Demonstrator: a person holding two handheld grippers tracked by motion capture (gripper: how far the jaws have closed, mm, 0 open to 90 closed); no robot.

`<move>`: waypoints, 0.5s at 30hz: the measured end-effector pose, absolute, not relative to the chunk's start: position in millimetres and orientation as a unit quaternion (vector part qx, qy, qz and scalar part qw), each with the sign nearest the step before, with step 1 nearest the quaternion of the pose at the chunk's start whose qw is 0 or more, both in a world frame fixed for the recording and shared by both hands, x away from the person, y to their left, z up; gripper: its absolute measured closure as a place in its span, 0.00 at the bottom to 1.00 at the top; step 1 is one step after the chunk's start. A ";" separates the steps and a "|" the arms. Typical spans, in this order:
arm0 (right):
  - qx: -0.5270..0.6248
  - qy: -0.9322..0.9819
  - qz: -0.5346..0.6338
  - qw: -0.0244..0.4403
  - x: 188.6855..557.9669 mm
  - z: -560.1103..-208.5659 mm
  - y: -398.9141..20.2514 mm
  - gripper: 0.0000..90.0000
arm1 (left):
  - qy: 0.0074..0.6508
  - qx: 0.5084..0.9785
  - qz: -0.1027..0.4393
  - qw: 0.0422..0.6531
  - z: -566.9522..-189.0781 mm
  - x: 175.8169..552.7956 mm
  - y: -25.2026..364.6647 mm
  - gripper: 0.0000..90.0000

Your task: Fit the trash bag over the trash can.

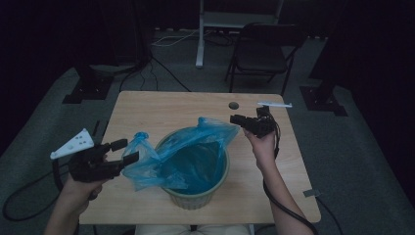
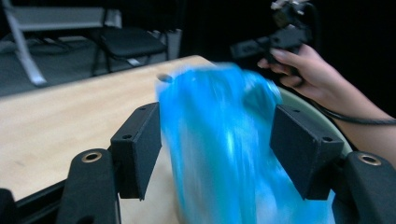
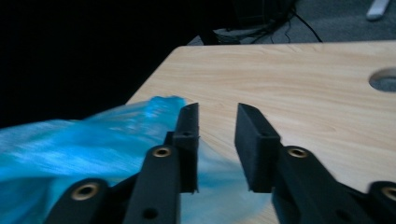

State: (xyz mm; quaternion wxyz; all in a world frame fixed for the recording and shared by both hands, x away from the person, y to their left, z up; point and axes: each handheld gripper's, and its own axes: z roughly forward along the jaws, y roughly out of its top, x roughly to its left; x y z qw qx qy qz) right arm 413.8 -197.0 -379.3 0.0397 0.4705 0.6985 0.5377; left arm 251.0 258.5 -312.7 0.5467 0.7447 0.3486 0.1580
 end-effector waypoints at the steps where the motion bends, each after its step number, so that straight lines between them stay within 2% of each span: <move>1: 0.467 0.699 0.540 0.040 412.6 -376.3 -195.8 0.73 | 0.342 0.749 0.166 0.542 -303.8 253.4 253.0 0.37; 2: 0.462 0.701 0.542 0.039 410.6 -371.8 -193.5 0.71 | 0.336 0.753 0.170 0.540 -298.7 254.6 249.3 0.34; 7: 0.439 0.704 0.557 0.028 402.0 -361.5 -184.5 0.70 | 0.307 0.791 0.142 0.509 -285.0 280.1 212.9 0.34; 11: 0.420 0.712 0.563 0.015 394.7 -360.4 -175.4 0.70 | 0.297 0.837 0.137 0.439 -301.3 307.6 178.7 0.34; 15: 0.411 0.719 0.560 0.013 388.7 -361.5 -171.8 0.70 | 0.306 0.850 0.129 0.410 -316.8 327.0 165.4 0.37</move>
